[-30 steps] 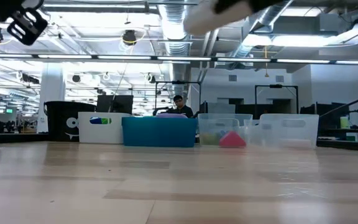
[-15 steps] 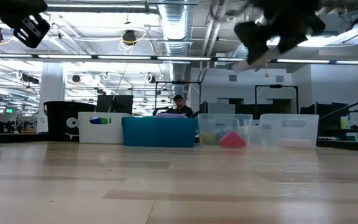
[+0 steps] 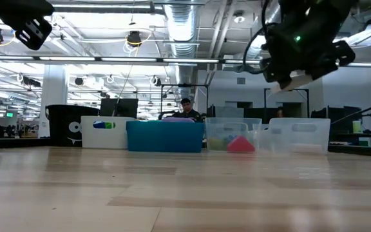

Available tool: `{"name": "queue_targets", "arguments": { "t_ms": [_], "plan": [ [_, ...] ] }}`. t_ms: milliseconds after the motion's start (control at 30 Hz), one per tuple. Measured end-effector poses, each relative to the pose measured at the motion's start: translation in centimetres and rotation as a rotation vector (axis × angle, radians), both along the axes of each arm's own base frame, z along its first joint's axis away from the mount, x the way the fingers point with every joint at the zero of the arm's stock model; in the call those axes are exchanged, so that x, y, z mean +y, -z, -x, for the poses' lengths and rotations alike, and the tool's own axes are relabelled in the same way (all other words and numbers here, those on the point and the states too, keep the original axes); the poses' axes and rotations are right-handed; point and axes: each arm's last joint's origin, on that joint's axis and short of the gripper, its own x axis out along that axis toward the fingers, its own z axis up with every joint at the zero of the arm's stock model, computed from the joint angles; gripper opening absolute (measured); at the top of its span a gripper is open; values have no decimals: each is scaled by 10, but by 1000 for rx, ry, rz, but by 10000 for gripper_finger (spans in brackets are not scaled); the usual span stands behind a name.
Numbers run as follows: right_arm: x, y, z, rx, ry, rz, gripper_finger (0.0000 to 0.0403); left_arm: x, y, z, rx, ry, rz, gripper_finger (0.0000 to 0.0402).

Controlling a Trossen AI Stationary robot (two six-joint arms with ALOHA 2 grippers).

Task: Pick & Place Toys
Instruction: Put the blue deck of cards into the right transparent bin, then return to Home Position

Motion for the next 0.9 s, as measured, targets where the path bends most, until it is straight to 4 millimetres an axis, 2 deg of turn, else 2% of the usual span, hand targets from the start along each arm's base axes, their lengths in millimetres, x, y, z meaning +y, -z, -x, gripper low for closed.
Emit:
{"name": "queue_targets", "arguments": {
  "t_ms": [167,333,900],
  "plan": [
    [-13,16,5,-22,55,-4,282,0,0,0,-2,-12,0,0],
    [-17,28,5,-39,47,-19,286,0,0,0,-3,-15,0,0],
    [-16,29,3,-44,27,-20,378,-1,-5,-1,-41,-15,41,0]
  ]
}}
